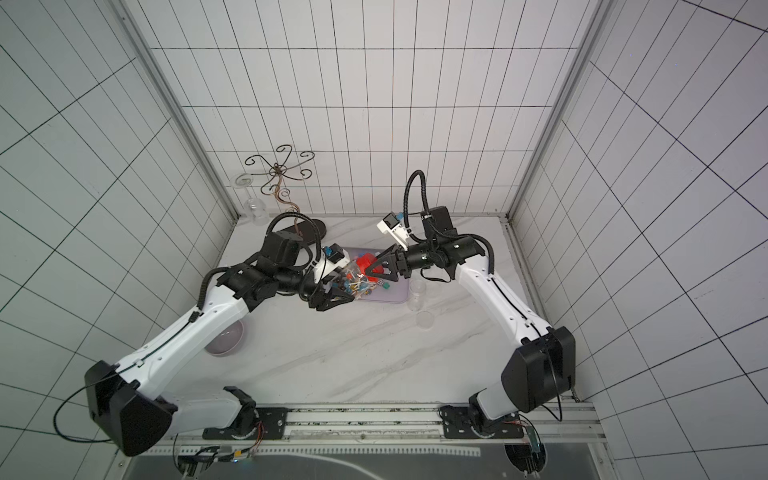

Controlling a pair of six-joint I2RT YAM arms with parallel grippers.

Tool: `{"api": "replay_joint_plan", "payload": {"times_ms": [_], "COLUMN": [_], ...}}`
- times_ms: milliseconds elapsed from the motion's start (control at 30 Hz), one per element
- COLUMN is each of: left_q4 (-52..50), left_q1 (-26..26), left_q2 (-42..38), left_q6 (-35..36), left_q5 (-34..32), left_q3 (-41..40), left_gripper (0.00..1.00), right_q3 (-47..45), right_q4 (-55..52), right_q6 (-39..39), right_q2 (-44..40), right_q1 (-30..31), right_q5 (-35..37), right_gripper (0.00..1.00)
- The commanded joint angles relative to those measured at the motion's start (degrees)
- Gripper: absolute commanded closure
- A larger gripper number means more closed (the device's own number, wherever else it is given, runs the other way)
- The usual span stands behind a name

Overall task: Pour the candies out of the jar
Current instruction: Unscrew the lid from the jar.

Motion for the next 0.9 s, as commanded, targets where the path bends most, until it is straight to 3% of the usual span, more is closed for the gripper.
{"api": "replay_joint_plan", "payload": {"times_ms": [0, 233, 433, 633, 867], "left_q4": [13.91, 14.36, 14.79, 13.56, 10.17], "left_q1": [4.07, 4.76, 4.76, 4.52, 2.57], "left_q2": [-0.97, -0.41, -0.50, -2.40, -3.82], "left_q6": [-6.45, -6.64, -7.01, -4.81, -1.26], "left_q5": [13.37, 16.04, 15.99, 11.22, 4.70], "left_q3": [4.02, 3.28, 2.46, 0.19, -0.50], "left_gripper": [0.42, 0.39, 0.39, 0.39, 0.39], "right_q3": [-4.99, -9.02, -8.47, -5.49, -0.09], "right_q4": [-1.60, 6.51, 7.23, 8.64, 7.56], "right_q6": [-7.13, -4.64, -2.49, 7.07, 20.77], "right_q2": [-1.79, -7.55, -5.49, -4.07, -4.42], "right_q1": [0.09, 0.04, 0.02, -0.45, -3.97], "right_q5": [1.97, 3.35, 1.81, 2.22, 4.16], "right_gripper": [0.54, 0.53, 0.38, 0.18, 0.11]}}
